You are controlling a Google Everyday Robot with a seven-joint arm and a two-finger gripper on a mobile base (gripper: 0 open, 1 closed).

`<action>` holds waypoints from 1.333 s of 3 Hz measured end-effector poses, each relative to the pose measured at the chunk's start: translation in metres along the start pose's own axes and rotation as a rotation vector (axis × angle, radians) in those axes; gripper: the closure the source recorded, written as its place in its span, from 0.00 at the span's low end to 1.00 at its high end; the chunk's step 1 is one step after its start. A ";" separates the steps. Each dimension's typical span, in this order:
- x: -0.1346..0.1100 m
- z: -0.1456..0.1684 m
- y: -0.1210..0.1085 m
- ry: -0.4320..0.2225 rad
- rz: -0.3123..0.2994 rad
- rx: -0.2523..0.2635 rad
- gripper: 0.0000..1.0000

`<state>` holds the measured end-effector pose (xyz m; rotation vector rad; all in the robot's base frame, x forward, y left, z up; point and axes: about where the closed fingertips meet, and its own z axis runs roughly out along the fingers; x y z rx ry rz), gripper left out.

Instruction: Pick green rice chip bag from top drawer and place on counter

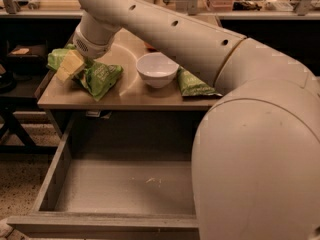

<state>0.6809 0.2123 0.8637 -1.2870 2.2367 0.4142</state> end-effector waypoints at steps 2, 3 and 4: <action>-0.057 -0.122 -0.019 0.035 0.031 0.217 0.00; -0.082 -0.212 -0.026 0.036 0.078 0.373 0.00; -0.073 -0.222 -0.024 0.091 0.095 0.384 0.00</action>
Offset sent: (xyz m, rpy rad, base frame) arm -0.0193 -0.0929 0.2597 -0.3089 -0.1490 -0.3225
